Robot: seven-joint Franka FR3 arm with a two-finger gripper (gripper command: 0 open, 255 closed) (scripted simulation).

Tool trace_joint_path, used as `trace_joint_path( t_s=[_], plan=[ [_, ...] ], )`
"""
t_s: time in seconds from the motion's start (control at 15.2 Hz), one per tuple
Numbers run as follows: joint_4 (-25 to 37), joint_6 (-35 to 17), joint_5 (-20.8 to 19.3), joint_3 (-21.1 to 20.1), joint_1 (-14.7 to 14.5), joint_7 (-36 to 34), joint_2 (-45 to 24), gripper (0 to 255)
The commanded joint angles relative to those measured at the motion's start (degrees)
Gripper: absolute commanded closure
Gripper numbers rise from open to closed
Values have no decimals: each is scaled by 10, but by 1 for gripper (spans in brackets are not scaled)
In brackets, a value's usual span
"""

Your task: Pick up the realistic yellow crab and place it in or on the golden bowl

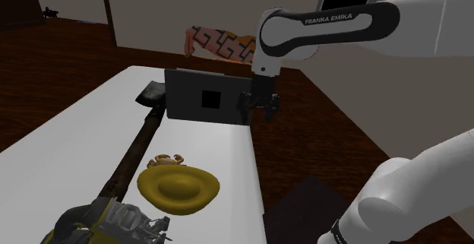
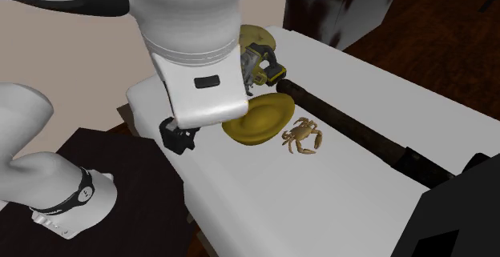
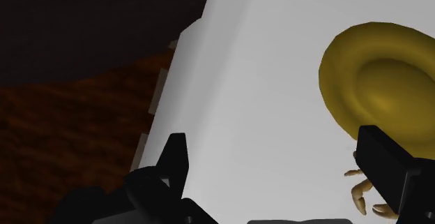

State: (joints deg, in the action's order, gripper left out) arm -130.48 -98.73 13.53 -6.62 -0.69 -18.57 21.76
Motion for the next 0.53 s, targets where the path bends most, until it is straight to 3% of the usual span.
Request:
trace_joint_path(
  t_s=[0.0, 0.46],
  plan=[
    [13, -28, 6, -11, -2, -19, -43, 0],
    [88, -95, 10, -40, -13, -86, -196, 0]
  ],
)
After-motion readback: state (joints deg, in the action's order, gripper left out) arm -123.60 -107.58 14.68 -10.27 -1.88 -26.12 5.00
